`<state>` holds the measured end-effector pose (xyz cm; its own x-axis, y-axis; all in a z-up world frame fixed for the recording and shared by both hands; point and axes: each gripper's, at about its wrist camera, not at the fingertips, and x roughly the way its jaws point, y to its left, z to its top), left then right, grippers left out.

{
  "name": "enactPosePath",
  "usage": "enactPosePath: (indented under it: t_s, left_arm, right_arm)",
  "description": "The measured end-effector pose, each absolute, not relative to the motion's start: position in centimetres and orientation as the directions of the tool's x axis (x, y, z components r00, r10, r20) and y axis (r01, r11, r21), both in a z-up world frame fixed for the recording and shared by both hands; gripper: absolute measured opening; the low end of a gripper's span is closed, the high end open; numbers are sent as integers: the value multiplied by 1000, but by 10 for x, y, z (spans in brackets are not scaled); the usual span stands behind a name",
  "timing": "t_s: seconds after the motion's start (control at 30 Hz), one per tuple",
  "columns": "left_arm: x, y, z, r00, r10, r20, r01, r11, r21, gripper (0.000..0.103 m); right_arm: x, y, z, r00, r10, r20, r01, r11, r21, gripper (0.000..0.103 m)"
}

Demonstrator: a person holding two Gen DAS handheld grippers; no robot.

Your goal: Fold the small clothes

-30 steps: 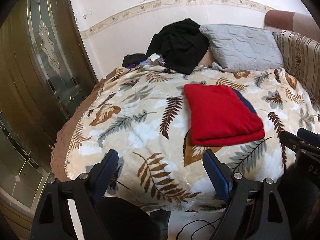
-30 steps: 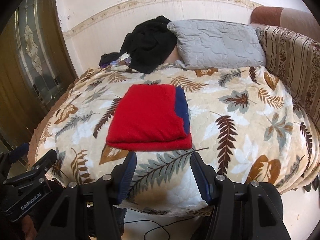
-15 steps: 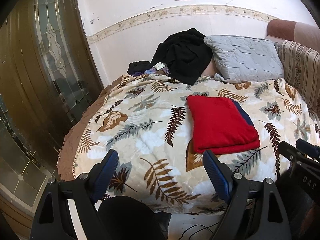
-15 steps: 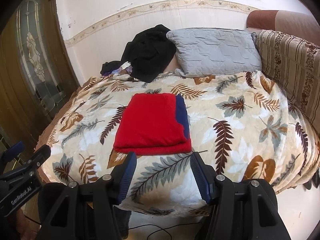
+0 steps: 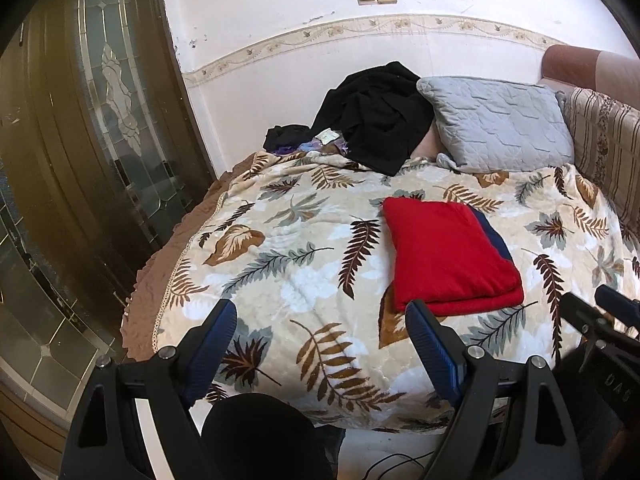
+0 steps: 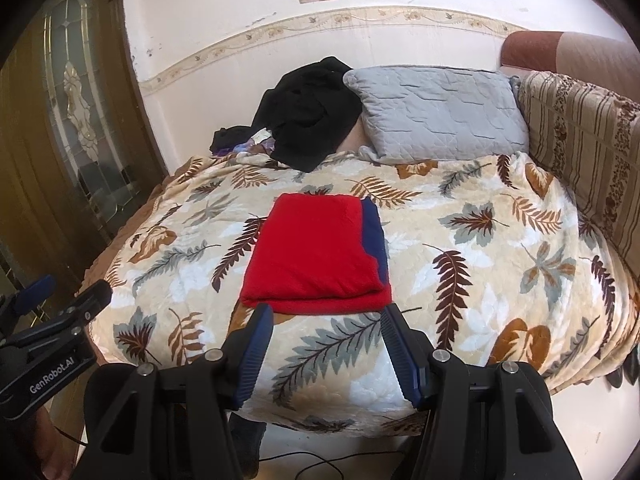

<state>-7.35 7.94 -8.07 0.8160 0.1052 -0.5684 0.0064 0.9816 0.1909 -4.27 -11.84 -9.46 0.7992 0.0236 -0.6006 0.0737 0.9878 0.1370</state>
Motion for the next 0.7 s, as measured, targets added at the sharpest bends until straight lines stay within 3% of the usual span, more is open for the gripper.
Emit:
enactPosePath:
  t_s: [0.7]
  left_arm:
    - [-84, 83, -61, 842, 116, -527, -17, 982, 190, 87]
  right_arm:
    - [-47, -120, -84, 816, 12, -578, 73, 990, 124, 60]
